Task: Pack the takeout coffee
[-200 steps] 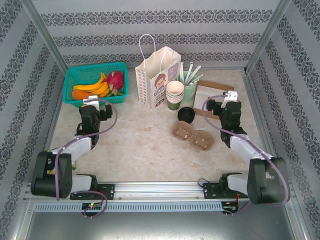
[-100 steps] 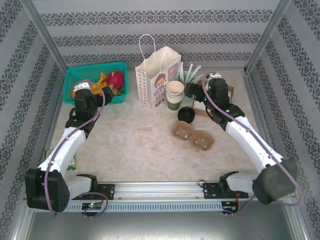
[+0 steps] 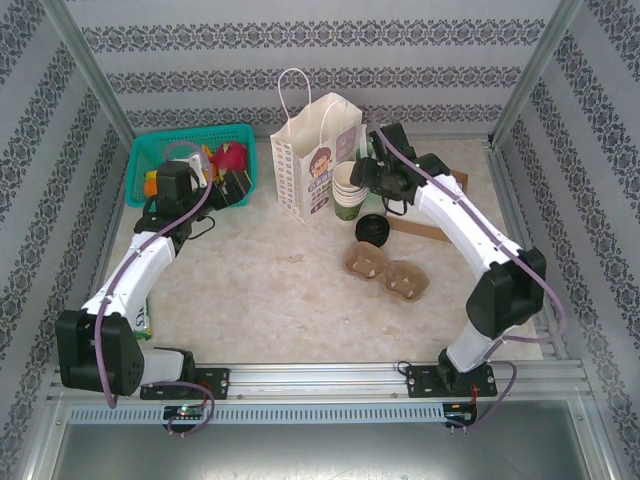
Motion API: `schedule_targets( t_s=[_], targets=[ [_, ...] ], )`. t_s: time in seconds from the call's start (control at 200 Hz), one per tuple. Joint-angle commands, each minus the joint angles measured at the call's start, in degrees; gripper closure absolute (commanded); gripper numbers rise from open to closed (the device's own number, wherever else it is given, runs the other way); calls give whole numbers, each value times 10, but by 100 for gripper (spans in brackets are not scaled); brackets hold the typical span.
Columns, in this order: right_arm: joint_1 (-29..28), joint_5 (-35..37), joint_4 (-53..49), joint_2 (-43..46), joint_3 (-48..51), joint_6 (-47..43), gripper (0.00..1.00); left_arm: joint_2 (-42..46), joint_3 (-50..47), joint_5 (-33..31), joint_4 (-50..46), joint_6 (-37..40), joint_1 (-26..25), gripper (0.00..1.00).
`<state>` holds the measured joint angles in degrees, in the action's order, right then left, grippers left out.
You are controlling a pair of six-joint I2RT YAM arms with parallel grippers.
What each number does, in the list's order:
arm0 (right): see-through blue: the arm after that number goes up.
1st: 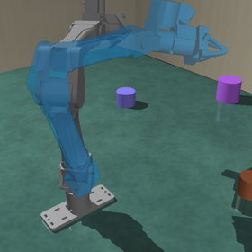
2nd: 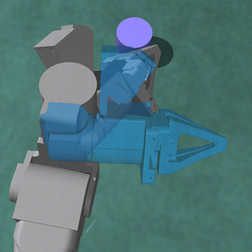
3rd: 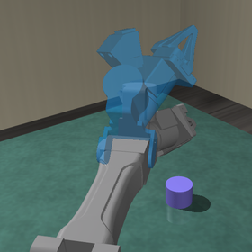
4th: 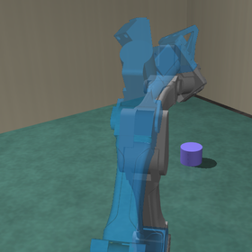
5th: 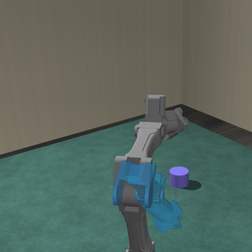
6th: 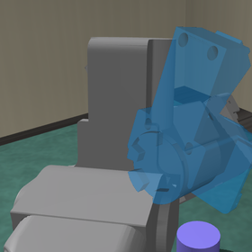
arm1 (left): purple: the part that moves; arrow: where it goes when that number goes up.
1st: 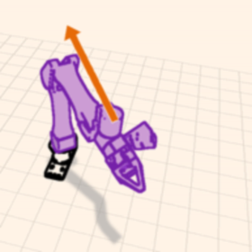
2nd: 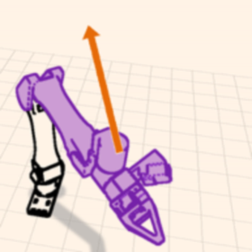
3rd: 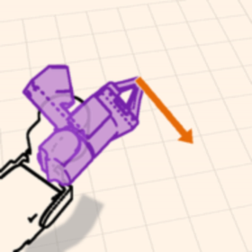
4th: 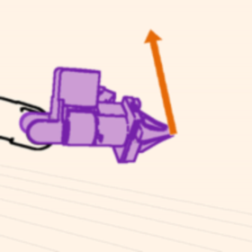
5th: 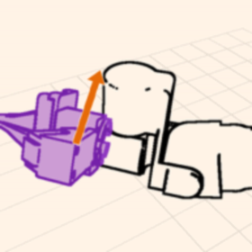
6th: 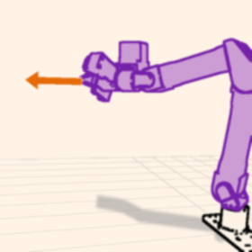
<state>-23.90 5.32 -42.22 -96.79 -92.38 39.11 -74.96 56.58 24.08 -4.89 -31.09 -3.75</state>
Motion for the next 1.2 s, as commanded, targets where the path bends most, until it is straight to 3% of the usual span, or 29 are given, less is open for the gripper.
schedule_targets(
  t_s=[0.0,0.275,0.465,1.199],
  targets=[
    [-7,26,-35,-39,-51,11,38,-4,-14,77,65,1,-5,0],
    [-9,85,-77,-116,-119,-3,56,-7,-13,75,41,39,-20,0],
    [-9,70,-80,-135,-135,-11,67,-13,-7,58,27,57,-22,0],
    [-11,72,-120,-183,-196,-29,73,-26,4,53,3,71,-24,0]
  ],
)
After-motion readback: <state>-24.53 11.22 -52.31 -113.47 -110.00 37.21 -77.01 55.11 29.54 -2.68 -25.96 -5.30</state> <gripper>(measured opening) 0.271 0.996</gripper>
